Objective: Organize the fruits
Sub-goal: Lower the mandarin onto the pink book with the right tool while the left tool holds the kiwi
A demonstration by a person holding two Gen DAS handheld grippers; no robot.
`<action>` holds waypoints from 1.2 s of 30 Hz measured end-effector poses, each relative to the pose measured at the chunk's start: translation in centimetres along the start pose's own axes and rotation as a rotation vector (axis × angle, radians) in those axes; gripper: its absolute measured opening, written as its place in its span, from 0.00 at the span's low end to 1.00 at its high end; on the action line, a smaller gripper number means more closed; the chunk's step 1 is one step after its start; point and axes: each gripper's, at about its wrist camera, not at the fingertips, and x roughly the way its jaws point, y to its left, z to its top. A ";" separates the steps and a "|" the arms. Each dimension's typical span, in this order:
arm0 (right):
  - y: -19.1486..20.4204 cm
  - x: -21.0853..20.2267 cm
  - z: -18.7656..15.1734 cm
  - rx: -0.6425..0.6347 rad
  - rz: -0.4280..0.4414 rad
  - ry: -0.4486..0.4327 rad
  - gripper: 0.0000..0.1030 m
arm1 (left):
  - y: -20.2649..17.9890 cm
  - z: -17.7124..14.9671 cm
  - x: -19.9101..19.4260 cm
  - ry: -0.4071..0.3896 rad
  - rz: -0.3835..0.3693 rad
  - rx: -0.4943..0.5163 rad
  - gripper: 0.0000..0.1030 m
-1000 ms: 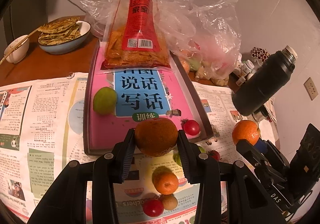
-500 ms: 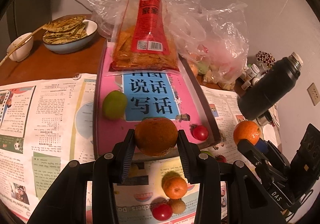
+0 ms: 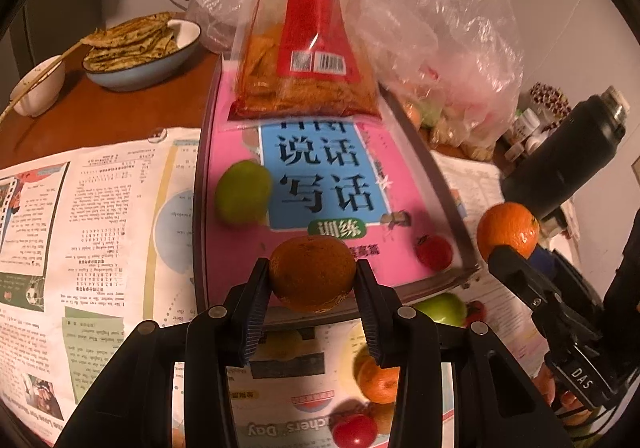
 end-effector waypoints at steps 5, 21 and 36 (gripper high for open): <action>1.1 2.1 -0.5 -0.044 0.020 0.041 0.40 | 0.4 -0.2 0.6 0.013 0.034 0.017 0.42; 2.2 5.7 -1.4 -0.085 0.011 0.114 0.40 | 1.2 -0.2 2.7 0.051 0.044 0.021 0.42; 2.6 6.9 -1.7 -0.097 -0.013 0.133 0.40 | 1.4 -0.3 2.9 0.046 0.045 0.014 0.42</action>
